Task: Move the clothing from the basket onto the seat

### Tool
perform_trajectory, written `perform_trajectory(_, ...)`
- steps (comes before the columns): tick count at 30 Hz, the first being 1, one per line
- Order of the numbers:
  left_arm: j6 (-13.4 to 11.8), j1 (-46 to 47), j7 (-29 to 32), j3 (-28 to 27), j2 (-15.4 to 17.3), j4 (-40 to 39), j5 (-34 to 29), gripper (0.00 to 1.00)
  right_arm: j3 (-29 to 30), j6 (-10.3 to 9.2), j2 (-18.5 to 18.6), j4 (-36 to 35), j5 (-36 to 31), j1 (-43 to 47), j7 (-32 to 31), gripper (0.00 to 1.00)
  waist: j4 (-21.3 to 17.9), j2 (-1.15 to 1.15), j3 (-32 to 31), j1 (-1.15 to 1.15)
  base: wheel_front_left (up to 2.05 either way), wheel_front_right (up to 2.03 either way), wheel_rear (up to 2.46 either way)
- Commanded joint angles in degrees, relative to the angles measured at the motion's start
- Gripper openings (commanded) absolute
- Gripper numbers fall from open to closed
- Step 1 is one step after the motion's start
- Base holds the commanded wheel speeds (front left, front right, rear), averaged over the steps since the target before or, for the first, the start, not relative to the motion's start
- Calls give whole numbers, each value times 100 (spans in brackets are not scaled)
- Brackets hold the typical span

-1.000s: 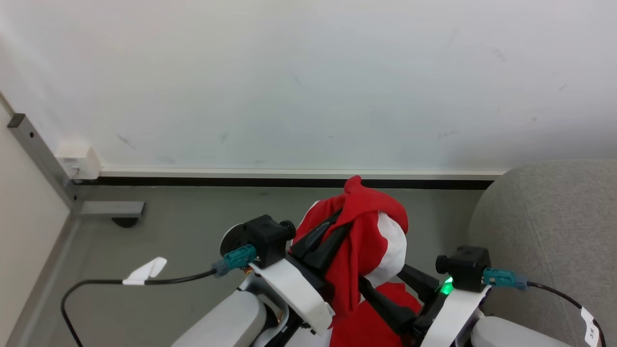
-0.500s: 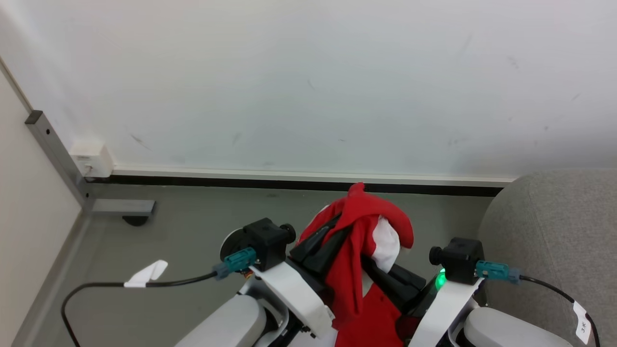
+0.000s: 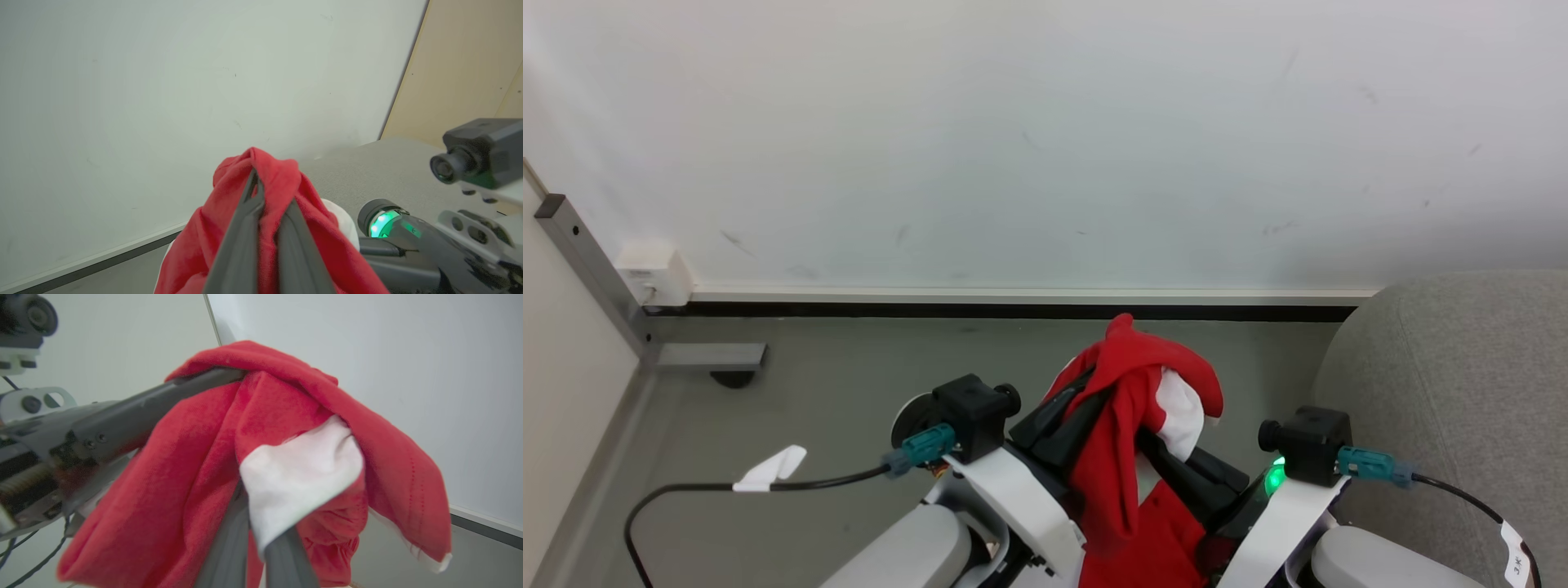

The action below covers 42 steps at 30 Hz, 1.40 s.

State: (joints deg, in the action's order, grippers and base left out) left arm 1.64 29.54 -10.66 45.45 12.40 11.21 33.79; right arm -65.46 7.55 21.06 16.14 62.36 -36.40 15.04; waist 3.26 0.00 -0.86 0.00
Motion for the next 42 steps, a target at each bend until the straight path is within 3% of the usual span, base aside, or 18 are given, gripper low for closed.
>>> perform_trajectory(1, -21, -55, -4, 1, 42, 8, 51, 0, 36, -12, 6, -10, -63, 71, 19, 0, -18, 0, -3, 0, 0, 0, 0)
perform_trajectory(9, -61, -88, 43, 26, 81, -4, 82, 0, 470, -12, 46, -85, -271, 320, 18, 0, -141, 0, -9, 0, 0, 0, 0)
perform_trajectory(10, -72, -96, 39, 29, 82, -7, 86, 14, 529, -12, 57, -103, -310, 366, 18, 0, -172, 0, -6, 0, 0, 0, 0)
perform_trajectory(11, -73, -107, 48, 39, 81, -10, 90, 64, 574, -12, 70, -120, -337, 402, 18, 0, -207, 0, -2, 0, 0, 0, 0)
perform_trajectory(12, -67, -118, 62, 49, 73, -14, 114, 100, 616, -12, 85, -135, -373, 434, 18, 0, -243, 0, 3, 0, 0, 0, 0)
perform_trajectory(27, -155, -183, -16, 171, 20, -13, 39, 100, 1486, -12, 362, -236, -717, 719, 19, 0, -1201, 0, 144, 0, 0, 0, 0)
perform_trajectory(42, -67, -40, -222, 253, -8, 152, -97, 100, 2987, -12, 825, -659, -1180, 1033, 18, 0, -2487, 0, 388, 0, 0, 0, 0)
